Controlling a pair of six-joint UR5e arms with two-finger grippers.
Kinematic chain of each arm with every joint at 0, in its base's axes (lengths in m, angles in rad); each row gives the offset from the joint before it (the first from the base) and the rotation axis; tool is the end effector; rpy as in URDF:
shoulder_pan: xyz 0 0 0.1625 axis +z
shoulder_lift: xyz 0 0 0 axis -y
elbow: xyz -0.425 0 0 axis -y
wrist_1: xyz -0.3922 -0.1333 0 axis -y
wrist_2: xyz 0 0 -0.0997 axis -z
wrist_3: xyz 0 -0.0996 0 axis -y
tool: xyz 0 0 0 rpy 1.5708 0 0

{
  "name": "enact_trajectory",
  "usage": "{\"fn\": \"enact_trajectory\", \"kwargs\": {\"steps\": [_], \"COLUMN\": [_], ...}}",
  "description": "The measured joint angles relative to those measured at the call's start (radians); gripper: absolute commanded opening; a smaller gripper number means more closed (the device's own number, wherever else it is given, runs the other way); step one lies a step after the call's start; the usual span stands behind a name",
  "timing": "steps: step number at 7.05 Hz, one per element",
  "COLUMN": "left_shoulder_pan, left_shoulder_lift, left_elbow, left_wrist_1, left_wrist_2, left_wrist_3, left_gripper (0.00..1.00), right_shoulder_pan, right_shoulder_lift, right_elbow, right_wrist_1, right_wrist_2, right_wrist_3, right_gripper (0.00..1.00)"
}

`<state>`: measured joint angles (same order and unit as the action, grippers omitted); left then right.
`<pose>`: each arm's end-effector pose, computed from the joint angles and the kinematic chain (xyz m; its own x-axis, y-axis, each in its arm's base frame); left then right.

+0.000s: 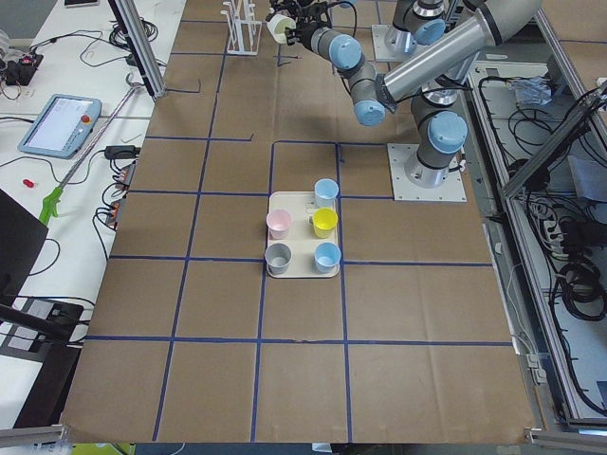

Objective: Transfer IKEA cup to right arm and place on rack

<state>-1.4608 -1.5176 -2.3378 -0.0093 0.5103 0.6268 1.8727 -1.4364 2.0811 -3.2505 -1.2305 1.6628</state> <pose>-0.1776 -0.3982 0.3727 -0.4940 0.8690 0.0279 0.2681 0.1827 -0.9459 0.3083 -0.4298 0.3858 -0.0763 0.5363 -0.8406 0.8252 0.5072 0.2487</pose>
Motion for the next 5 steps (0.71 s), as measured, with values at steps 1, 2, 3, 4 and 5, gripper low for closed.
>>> {"fn": "enact_trajectory", "kwargs": {"steps": [1, 2, 3, 4, 5], "left_shoulder_pan": [0.006, 0.022, 0.064, 0.142, 0.212], "left_shoulder_lift": [0.003, 0.008, 0.014, 0.018, 0.02], "left_elbow": [0.001, 0.001, -0.001, -0.003, -0.001], "left_wrist_1": [-0.001, -0.003, -0.004, -0.008, -0.013], "left_wrist_2": [0.002, 0.005, 0.006, 0.004, 0.006], "left_wrist_3": [-0.007, -0.014, -0.019, -0.021, -0.022], "left_gripper": [0.99, 0.99, 0.99, 0.99, 0.99], "right_shoulder_pan": [-0.001, -0.001, 0.0, 0.0, 0.0], "right_shoulder_lift": [0.0, 0.0, 0.001, 0.001, 0.003], "right_elbow": [0.001, 0.002, 0.002, 0.002, 0.001], "right_wrist_1": [0.0, 0.0, 0.0, 0.0, 0.0], "right_wrist_2": [0.0, 0.001, 0.001, 0.002, 0.002], "right_wrist_3": [0.0, -0.001, -0.001, -0.002, -0.005], "right_gripper": [0.34, 0.33, 0.29, 0.24, 0.2]}}
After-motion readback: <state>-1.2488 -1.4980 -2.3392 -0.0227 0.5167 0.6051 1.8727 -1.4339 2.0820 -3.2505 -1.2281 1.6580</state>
